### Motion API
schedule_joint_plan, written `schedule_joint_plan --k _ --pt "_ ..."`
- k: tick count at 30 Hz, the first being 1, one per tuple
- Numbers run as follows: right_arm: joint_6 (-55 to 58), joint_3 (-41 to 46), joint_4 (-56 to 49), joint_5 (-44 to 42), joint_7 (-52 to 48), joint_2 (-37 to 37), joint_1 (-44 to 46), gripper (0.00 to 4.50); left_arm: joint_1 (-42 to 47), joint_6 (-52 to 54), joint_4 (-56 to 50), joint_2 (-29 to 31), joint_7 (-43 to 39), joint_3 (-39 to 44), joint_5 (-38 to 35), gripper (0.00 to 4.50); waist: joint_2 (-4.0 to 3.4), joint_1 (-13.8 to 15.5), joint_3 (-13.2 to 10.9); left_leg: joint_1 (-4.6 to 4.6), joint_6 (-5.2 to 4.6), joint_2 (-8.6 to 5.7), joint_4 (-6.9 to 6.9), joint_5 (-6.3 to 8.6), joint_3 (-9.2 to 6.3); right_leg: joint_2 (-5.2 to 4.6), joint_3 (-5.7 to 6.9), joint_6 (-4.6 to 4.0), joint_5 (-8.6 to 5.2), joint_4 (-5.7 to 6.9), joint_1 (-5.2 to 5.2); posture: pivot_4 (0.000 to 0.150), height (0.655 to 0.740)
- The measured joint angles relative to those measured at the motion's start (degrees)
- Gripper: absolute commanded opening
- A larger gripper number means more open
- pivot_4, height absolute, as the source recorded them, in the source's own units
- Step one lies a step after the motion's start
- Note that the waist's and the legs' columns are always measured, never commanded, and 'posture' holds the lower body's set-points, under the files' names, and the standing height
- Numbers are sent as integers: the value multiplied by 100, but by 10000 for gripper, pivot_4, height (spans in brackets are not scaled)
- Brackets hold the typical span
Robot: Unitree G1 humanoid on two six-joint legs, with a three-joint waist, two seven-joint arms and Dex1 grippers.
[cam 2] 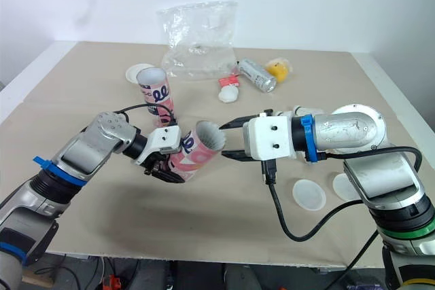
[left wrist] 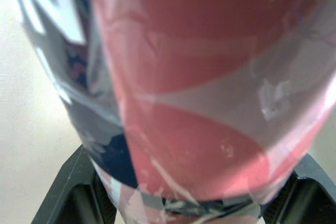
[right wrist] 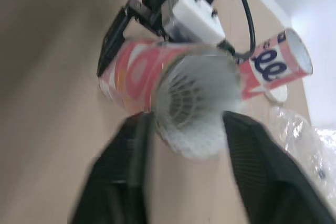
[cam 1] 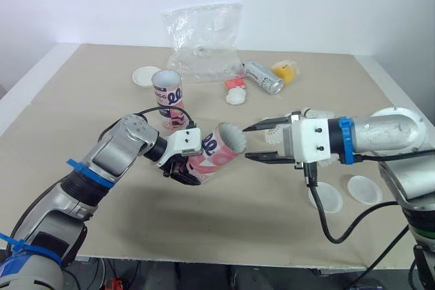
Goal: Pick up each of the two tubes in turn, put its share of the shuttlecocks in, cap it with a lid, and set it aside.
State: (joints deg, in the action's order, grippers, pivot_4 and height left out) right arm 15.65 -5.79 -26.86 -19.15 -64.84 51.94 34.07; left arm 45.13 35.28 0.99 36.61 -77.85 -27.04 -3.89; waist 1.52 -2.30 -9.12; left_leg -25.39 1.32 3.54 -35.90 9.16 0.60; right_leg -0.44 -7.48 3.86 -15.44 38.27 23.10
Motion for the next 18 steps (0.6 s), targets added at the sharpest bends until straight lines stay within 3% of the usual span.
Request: schedule_joint_plan --k 2,7,10,11,13,14,18 --pt "560 362 -26 -510 302 -219 -78 44384 0 0 -2 1 4 -1 0 28985 2 1 0 -1 0 0 0 0 -3 0 1 -1 1 0 -3 1500 7400" --pt "2382 1631 -70 -1612 1947 -931 -930 44384 5 0 -14 29 8 -6 -1 28985 6 4 2 -2 0 1 0 0 -9 4 2 -6 4 1 -5 1500 7400" --pt "2867 1747 -167 -1489 3097 -1640 -1471 44384 5 6 -23 77 4 -5 -1 28985 3 -11 4 -2 0 1 8 0 -13 12 2 -4 0 9 2 1500 7400" --pt "3187 1703 -323 -1242 4023 -2242 -1775 44384 5 9 -40 98 5 -4 2 28985 1 -20 3 -2 1 1 9 -1 -11 12 -2 -7 -3 25 14 1500 7400" --pt "3274 1675 -336 -1190 4246 -2343 -1812 44384 5 9 -41 99 10 -4 3 28985 -7 -28 -1 -3 5 -1 5 -4 -9 11 -5 -7 -7 38 19 1500 7400" --pt "3465 1621 -556 -931 4897 -2631 -1869 44384 5 11 -42 102 24 -5 6 28985 -7 -30 -1 -3 4 -2 5 -6 -10 12 -6 -6 -9 45 21 1500 7400" --pt "3596 1106 -831 -233 5925 -3152 -2106 44384 5 21 -44 114 25 -5 7 28985 -6 -40 0 -2 4 -1 6 -7 -12 14 -5 -9 -10 45 23 1500 7400"
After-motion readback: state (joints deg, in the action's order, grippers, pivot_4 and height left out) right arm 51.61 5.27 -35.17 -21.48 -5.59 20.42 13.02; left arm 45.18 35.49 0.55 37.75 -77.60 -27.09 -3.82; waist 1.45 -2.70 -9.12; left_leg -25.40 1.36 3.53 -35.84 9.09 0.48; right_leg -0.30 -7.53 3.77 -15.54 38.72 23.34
